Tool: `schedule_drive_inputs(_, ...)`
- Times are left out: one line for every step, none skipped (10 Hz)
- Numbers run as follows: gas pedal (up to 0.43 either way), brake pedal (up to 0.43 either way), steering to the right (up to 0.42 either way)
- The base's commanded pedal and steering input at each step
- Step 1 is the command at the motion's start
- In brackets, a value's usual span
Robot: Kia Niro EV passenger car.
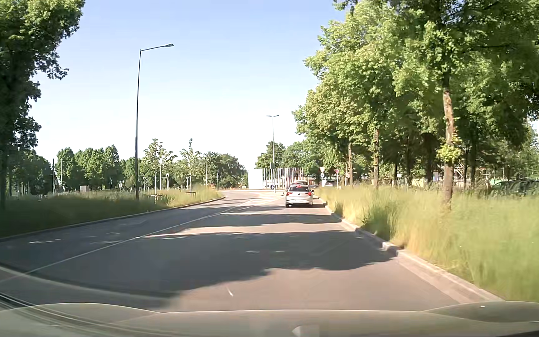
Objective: Follow the waypoints while adhering to traffic rules and regulations
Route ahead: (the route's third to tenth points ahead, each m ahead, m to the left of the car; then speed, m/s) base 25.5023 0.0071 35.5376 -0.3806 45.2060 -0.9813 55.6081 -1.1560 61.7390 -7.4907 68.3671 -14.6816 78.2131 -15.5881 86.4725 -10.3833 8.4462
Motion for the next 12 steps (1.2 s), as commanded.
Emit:
schedule_drive_inputs(0.0,0.073,0.003)
schedule_drive_inputs(0.0,0.073,0.003)
schedule_drive_inputs(0.0,0.073,0.003)
schedule_drive_inputs(0.0,0.067,0.003)
schedule_drive_inputs(0.0,0.061,0.004)
schedule_drive_inputs(0.0,0.061,0.007)
schedule_drive_inputs(0.0,0.067,0.009)
schedule_drive_inputs(0.0,0.067,0.01)
schedule_drive_inputs(0.0,0.067,0.012)
schedule_drive_inputs(0.0,0.049,0.014)
schedule_drive_inputs(0.0,0.03,0.015)
schedule_drive_inputs(0.0,0.024,0.014)
